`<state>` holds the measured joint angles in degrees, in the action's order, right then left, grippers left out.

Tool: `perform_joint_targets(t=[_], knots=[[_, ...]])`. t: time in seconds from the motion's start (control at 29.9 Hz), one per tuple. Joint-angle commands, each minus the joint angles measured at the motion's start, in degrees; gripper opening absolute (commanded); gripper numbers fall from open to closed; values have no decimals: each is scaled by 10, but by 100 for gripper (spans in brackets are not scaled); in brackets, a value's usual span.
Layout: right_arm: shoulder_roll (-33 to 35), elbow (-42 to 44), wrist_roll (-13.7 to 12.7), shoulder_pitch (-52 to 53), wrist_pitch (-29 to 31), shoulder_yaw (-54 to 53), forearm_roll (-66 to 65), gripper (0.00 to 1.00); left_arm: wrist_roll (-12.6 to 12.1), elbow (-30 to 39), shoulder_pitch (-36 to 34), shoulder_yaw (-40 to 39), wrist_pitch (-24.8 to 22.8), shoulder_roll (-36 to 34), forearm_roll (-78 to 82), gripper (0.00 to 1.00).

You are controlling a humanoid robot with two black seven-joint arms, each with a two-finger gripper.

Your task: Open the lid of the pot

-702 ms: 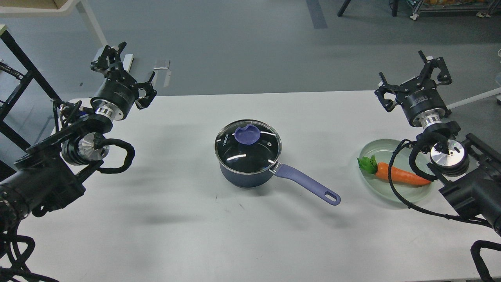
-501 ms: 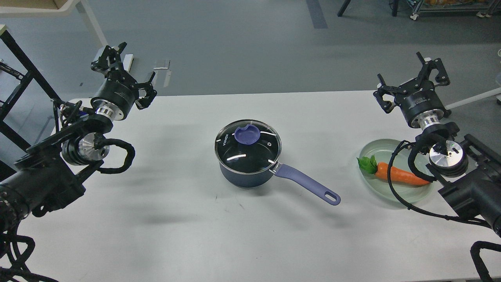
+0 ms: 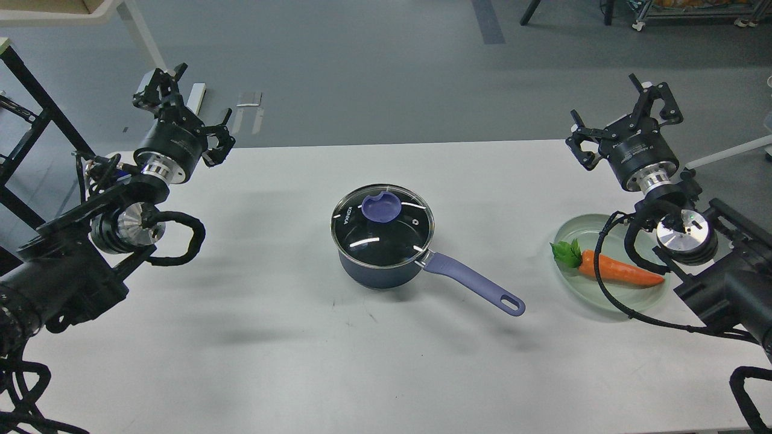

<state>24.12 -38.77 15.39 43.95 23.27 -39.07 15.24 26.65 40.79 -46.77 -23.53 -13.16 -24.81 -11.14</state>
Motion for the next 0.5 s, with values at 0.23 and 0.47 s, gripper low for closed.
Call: perform_joint_targets(t=[0.23, 0.47], knots=[[112, -114, 0, 104, -45, 173, -77, 100, -26, -3, -15, 7, 1, -15, 5, 99], [176, -204, 0, 215, -51, 325, -208, 100, -36, -4, -17, 4, 2, -23, 4, 99]])
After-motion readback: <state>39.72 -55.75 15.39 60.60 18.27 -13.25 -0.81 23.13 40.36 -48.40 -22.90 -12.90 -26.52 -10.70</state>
